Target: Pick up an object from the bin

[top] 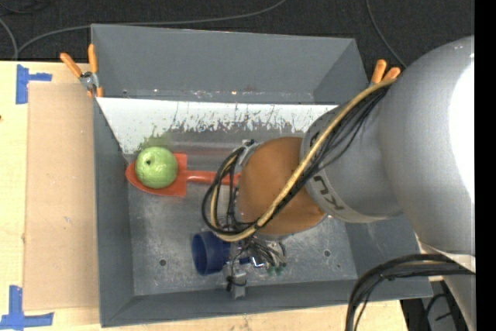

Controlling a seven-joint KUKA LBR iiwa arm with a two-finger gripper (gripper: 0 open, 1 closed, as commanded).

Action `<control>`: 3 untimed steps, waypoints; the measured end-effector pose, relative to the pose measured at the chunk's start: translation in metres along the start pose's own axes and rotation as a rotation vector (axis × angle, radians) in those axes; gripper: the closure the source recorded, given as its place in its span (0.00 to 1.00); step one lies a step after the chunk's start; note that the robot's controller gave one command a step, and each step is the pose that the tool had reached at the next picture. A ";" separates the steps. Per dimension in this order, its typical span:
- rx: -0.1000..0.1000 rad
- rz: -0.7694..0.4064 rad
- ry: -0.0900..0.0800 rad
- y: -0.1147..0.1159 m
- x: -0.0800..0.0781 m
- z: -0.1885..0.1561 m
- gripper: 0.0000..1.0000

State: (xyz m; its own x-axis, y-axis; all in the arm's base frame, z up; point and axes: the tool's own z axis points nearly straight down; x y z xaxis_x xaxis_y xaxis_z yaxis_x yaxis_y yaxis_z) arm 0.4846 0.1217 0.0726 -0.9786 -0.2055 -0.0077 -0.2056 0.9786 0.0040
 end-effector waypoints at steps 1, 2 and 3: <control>0.000 -0.177 -0.013 0.042 -0.002 0.001 1.00; 0.000 -0.176 -0.013 0.042 -0.002 0.001 1.00; 0.001 -0.178 0.005 0.043 0.003 -0.021 1.00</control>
Offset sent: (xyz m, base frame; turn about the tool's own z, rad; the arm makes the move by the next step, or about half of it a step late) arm 0.0000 0.0000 0.0000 0.0000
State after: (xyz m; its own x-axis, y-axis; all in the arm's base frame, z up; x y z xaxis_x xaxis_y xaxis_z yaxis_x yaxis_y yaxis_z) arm 0.4731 0.1627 0.0941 -0.9269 -0.3754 -0.0030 -0.3754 0.9269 0.0022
